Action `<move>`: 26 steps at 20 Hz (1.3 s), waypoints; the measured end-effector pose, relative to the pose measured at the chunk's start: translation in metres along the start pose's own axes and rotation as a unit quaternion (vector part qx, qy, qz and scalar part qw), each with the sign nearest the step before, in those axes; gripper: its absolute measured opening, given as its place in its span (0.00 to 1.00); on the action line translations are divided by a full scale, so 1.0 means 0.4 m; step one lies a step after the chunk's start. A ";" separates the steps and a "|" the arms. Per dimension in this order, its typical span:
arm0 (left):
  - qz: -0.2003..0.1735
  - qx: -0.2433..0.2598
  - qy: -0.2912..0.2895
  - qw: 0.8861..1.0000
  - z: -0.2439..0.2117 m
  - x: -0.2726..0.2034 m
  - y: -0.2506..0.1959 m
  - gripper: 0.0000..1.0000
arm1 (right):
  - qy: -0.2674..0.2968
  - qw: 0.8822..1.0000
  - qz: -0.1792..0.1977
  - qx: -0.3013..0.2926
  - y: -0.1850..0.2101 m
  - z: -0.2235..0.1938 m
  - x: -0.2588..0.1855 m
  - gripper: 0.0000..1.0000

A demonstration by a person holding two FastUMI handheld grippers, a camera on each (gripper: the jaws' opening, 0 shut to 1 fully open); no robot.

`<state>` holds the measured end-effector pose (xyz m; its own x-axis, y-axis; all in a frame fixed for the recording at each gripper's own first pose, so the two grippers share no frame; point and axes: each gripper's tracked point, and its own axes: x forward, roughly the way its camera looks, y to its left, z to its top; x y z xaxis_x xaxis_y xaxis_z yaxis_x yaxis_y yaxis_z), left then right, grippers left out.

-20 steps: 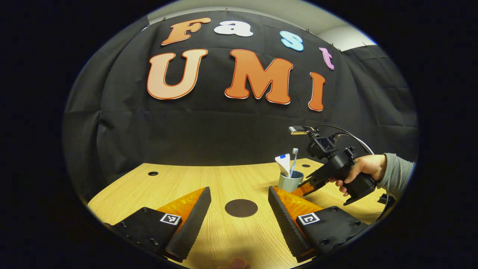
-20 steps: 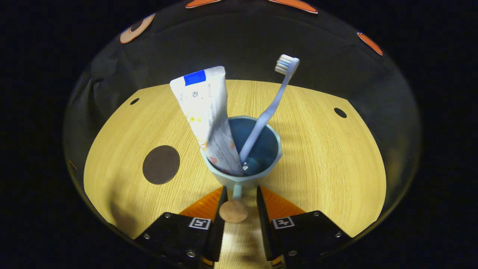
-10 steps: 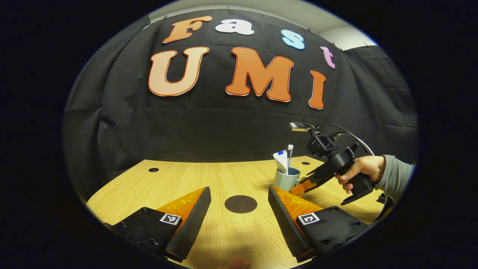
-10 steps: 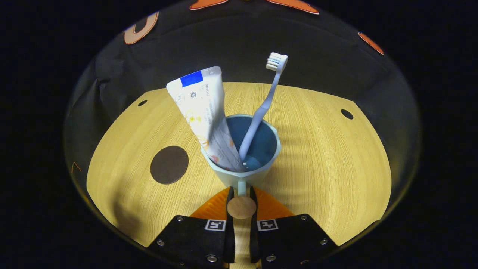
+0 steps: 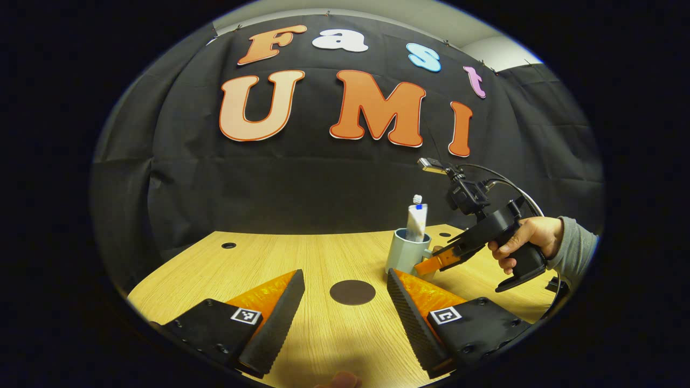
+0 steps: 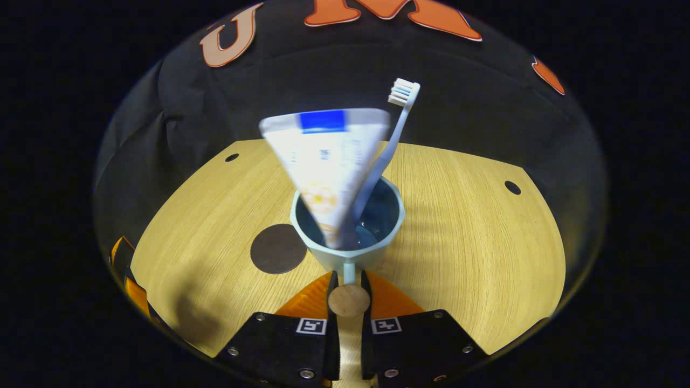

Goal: Put the toothbrush and toothpaste on the desktop into the cup, then pick up the cup and place it on the coaster on the desktop.

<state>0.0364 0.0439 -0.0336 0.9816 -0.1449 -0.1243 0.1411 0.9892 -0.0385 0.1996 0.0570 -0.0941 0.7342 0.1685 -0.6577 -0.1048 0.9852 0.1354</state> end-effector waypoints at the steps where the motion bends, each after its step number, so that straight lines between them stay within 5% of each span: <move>1: 0.002 -0.001 0.001 1.000 -0.001 -0.005 0.002 0.98 | 0.000 1.000 0.003 -0.005 0.001 0.003 0.001 0.16; 17: 0.038 -0.026 0.017 0.999 -0.046 -0.047 0.096 0.98 | 0.007 0.996 0.059 -0.071 0.013 0.003 0.017 0.16; 26: 0.057 -0.050 0.033 0.997 -0.084 -0.054 0.133 0.99 | 0.037 0.995 0.057 -0.077 0.003 -0.007 0.006 0.16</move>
<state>0.0185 0.0990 -0.0661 0.9793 -0.0366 -0.1992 0.0132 0.9930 -0.1177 0.1996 0.0585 -0.0975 0.6607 0.2753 -0.6983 -0.2905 0.9516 0.1003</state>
